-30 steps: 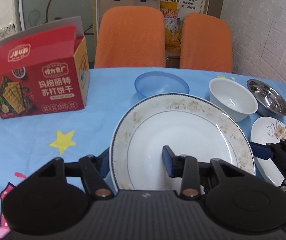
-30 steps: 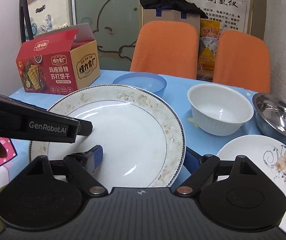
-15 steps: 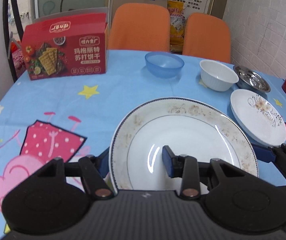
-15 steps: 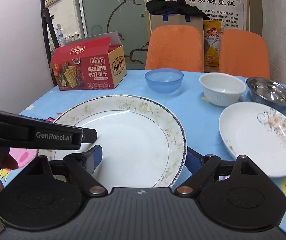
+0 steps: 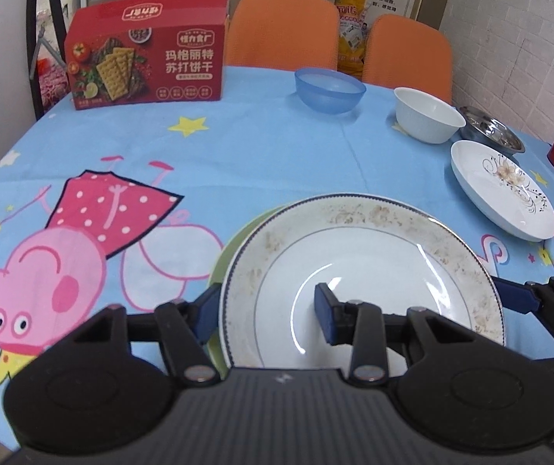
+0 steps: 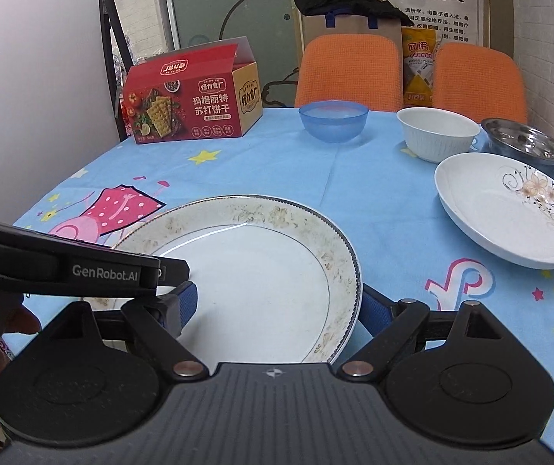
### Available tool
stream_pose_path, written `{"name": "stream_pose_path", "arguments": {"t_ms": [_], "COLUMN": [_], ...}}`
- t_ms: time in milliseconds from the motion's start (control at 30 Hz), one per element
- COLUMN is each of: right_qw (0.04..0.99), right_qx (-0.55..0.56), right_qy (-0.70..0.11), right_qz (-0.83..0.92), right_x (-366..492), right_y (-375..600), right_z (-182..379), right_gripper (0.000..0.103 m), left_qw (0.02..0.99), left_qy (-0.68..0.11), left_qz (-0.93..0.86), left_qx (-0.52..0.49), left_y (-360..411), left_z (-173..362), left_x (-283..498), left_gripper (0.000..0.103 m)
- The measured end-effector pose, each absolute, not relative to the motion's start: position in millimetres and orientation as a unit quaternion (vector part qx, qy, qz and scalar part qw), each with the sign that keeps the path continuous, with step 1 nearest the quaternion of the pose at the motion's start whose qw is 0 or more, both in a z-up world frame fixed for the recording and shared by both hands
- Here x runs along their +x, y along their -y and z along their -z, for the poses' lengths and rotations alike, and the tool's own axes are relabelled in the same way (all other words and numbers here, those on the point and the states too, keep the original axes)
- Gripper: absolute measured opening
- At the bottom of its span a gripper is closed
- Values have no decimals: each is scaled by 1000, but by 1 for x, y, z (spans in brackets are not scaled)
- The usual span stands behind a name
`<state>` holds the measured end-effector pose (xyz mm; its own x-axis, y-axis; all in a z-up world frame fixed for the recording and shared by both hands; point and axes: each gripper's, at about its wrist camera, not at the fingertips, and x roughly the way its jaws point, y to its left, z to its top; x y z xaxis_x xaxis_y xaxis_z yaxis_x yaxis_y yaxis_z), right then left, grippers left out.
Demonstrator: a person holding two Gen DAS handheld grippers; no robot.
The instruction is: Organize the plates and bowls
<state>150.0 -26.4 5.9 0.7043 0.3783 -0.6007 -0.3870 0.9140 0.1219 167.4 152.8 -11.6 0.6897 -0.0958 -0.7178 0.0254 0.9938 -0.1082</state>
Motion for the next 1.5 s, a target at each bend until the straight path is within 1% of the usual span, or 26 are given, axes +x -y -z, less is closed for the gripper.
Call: {"name": "stream_pose_path", "arguments": {"t_ms": [67,133,167,233,300,533,800,1033,1300,1500], "right_qw": [921,921,922,929,939,949,959,957,947,942], "right_qx": [-28,-38,-29,0,10,23,64,92,67,40], "right_qy": [-326,-324,-321,-305,-286,-274,-267,-275,-315,-334], "right_qz": [-210,-212,-214,-208,-191,-153,-66,-2,8,-11], "right_x": [150,148,148,147,146,153,164,190,245,267], "right_y": [23,22,25,37,46,77,145,202,225,219], "right_z": [-3,-2,-4,-9,-17,-27,-33,-28,-12,0], "right_gripper": [103,103,103,103,103,103,103,103,103,103], "left_qw": [923,930,935,943,948,950,940,926,908,900], "left_qy": [-381,-364,-352,-331,-316,-306,-326,-358,-396,-415], "left_qz": [26,23,21,17,19,55,102,123,136,131], "left_qx": [-37,-33,-34,-32,-33,-28,-5,-11,-1,13], "left_y": [-151,-151,-152,-152,-150,-121,-75,-39,14,41], "left_z": [8,1,-5,-16,-25,-37,-33,-28,-16,-1], "left_x": [165,162,159,155,154,167,190,234,306,332], "left_gripper": [40,57,67,69,75,75,75,75,75,75]}}
